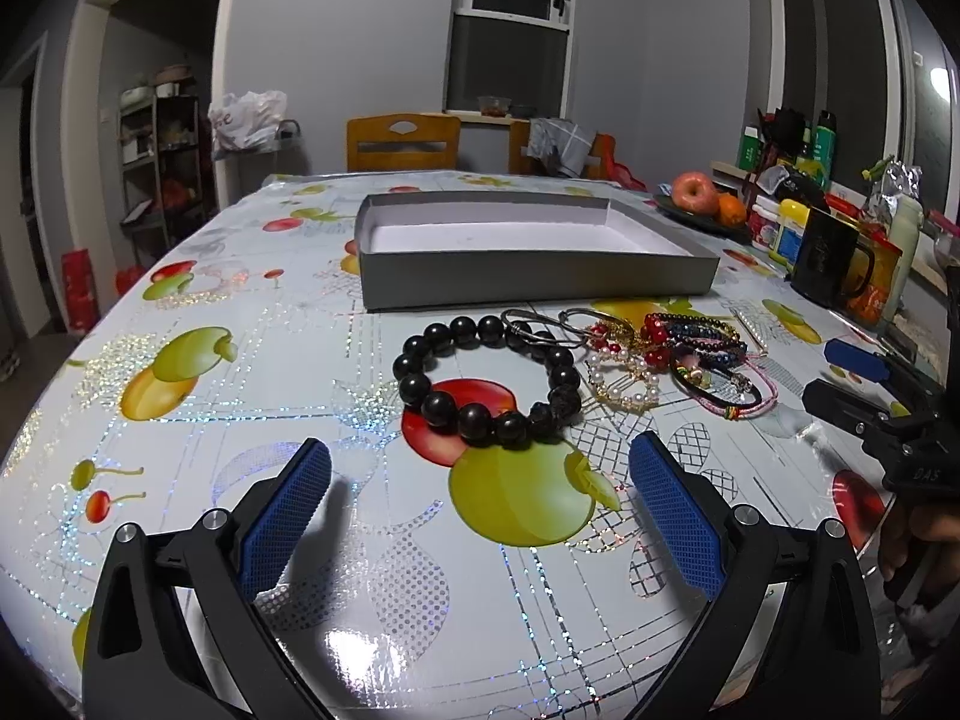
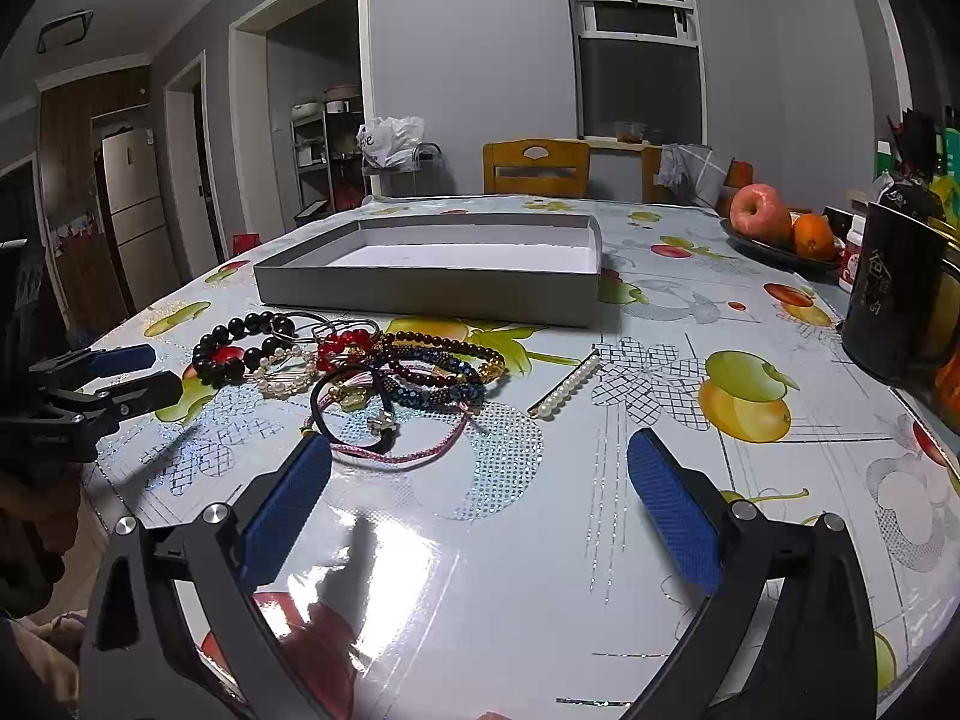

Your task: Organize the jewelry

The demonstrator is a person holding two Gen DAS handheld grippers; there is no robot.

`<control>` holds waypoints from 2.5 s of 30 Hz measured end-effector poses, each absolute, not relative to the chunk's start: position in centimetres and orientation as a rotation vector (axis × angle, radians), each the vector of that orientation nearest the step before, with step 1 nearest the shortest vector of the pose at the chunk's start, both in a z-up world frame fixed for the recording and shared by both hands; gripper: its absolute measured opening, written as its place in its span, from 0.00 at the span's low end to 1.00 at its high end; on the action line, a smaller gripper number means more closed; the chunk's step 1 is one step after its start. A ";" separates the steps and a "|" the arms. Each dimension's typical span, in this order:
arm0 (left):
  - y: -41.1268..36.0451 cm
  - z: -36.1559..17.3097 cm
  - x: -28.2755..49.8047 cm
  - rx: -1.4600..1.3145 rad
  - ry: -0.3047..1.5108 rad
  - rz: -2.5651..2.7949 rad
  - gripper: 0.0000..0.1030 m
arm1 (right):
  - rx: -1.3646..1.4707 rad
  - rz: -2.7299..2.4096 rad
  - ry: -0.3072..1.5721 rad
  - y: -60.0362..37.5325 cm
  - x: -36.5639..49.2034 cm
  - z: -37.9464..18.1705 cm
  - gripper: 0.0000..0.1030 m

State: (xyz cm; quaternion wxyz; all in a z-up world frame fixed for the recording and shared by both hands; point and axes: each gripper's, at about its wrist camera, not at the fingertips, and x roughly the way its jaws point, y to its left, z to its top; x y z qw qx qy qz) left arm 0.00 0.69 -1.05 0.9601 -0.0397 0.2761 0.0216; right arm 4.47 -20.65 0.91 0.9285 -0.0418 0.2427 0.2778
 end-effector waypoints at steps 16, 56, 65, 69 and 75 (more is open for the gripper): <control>0.6 -0.7 0.4 -0.081 0.579 0.041 0.96 | -0.089 0.575 0.506 -20.6 4.4 0.8 0.95; 1.9 3.3 2.1 -0.033 0.669 0.061 0.96 | -0.157 0.607 0.574 -19.6 4.3 4.3 0.95; 2.8 3.1 5.5 -0.007 0.737 0.049 0.77 | -0.170 0.566 0.607 -19.5 6.3 5.6 0.76; 3.2 2.5 7.3 -0.006 0.786 0.036 0.63 | -0.193 0.514 0.665 -19.4 8.3 5.2 0.59; 3.3 1.3 9.1 0.009 0.861 0.026 0.61 | -0.216 0.451 0.747 -19.1 10.9 4.6 0.52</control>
